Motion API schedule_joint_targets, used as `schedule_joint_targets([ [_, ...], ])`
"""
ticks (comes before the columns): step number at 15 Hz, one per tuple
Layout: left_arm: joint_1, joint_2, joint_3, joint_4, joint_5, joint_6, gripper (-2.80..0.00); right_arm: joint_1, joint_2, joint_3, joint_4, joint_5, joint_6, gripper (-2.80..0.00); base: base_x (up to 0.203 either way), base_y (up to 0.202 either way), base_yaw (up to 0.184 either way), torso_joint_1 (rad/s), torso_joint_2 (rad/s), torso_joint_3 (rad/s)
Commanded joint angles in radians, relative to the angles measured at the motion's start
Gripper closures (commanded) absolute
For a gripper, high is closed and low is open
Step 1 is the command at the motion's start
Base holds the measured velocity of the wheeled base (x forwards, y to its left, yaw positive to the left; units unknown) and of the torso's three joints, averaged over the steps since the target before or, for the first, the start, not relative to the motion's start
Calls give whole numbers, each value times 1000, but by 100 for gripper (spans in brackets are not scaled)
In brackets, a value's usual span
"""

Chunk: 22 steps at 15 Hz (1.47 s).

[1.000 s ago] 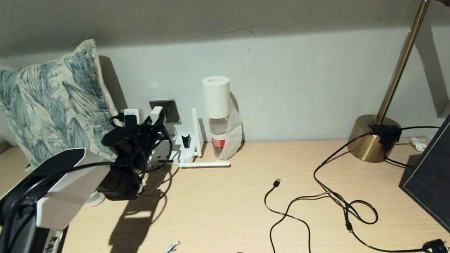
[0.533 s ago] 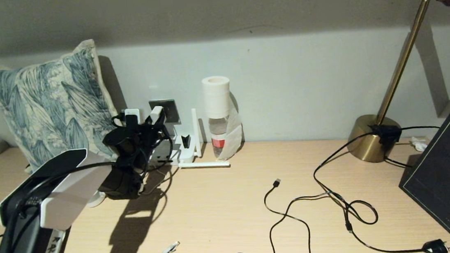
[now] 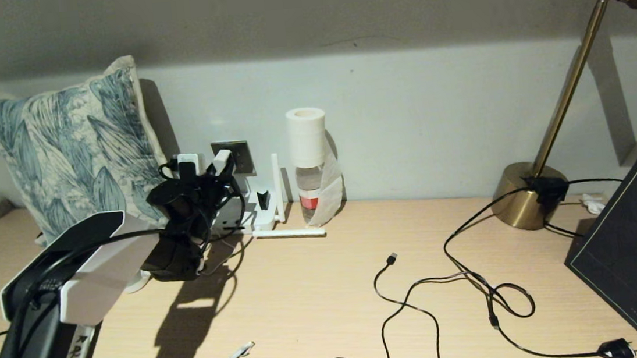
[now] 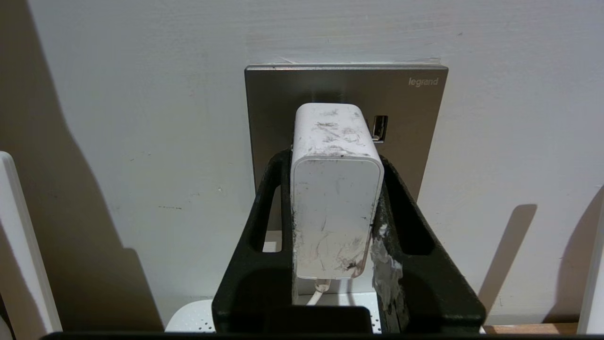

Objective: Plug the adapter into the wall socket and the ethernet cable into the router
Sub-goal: Plug plug into socket

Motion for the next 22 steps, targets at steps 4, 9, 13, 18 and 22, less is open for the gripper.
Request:
schedule_joint_targets([
  [4,-1,33,-47,-6,3,1,0,0,0,0,0,0,-1,0,0,0,0,0,0,0],
  [9,-9,44,-48,-3,17,-1,0,0,0,-1,0,0,-1,0,0,0,0,0,0,0],
  [13,-12,59,-90,14,25,-1,0,0,0,1,0,0,-1,0,0,0,0,0,0,0],
  [18,-13,78,-106,29,30,-1,0,0,0,-1,0,0,-1,0,0,0,0,0,0,0],
  [22,-16,95,-161,52,46,-1,0,0,0,-1,0,0,-1,0,0,0,0,0,0,0],
])
